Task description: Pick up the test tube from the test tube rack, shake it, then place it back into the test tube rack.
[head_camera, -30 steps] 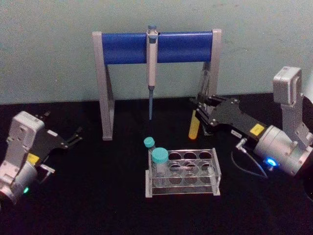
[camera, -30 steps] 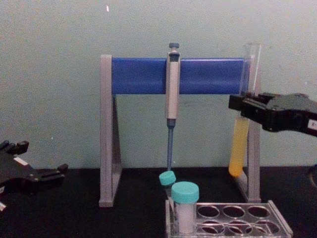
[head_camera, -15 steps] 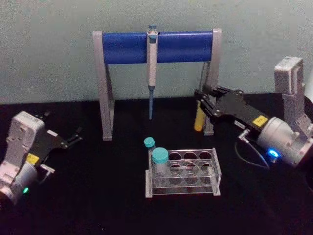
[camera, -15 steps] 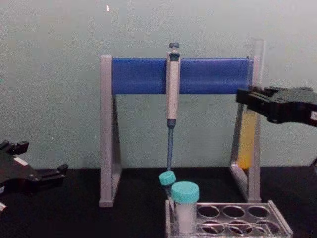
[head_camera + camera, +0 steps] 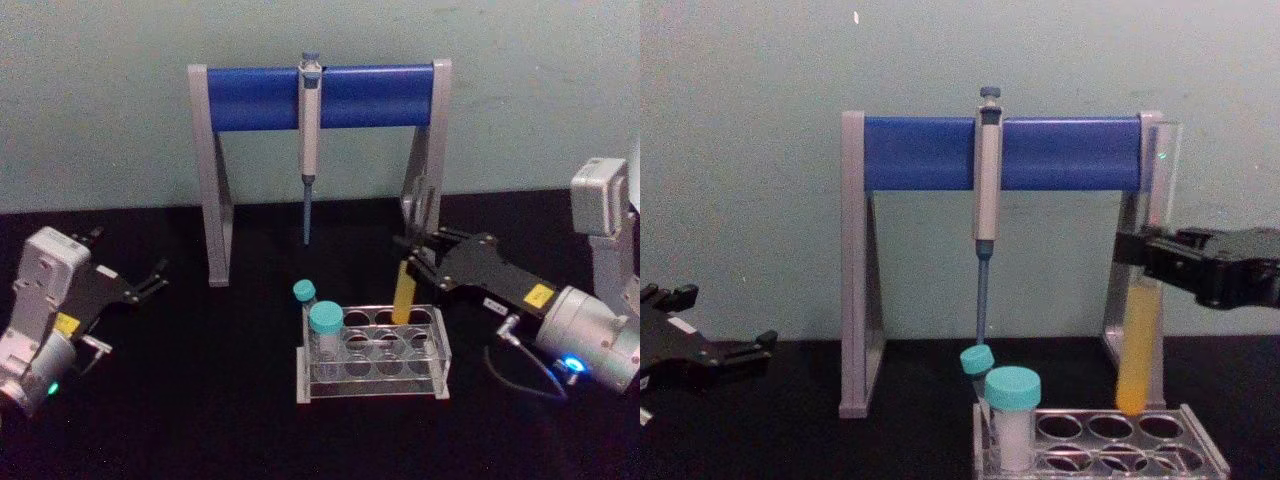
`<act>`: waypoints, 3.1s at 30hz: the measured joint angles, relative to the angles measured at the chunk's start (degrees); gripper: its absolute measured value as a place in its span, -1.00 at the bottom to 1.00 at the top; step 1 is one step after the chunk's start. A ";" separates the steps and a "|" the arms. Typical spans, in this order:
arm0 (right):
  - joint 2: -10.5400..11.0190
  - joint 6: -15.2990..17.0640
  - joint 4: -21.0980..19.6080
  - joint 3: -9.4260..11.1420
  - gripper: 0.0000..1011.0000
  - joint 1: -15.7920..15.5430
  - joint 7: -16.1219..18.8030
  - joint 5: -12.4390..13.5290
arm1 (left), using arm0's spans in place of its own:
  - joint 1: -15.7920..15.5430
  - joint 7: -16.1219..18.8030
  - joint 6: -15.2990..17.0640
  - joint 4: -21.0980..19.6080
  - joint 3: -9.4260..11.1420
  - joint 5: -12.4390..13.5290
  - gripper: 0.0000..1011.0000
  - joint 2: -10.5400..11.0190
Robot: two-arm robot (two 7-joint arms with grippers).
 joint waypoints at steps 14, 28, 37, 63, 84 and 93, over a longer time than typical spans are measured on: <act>-4.47 -3.91 9.36 -3.12 -0.55 8.04 0.23 -1.26 | 0.00 0.00 0.00 0.00 0.00 0.00 1.00 0.00; -1.34 -1.95 5.18 -0.20 -0.55 4.70 -3.24 -2.91 | 0.00 0.00 0.00 0.00 0.00 0.00 1.00 0.00; 1.35 1.90 -1.36 0.16 -0.55 -0.41 -1.86 -0.65 | 0.00 0.00 0.00 0.00 0.00 0.00 1.00 0.00; -3.78 -2.82 8.85 -4.21 -0.55 8.85 0.09 -1.35 | 0.00 0.00 0.00 0.00 0.00 0.00 1.00 0.00; -2.06 -2.54 5.97 -1.61 -0.55 6.40 -2.29 -2.50 | 0.00 0.00 0.00 0.00 0.00 0.00 1.00 0.00; 1.29 0.27 -0.02 0.51 -0.55 1.58 -3.53 -2.67 | 0.00 0.00 0.00 0.00 0.00 0.00 1.00 0.00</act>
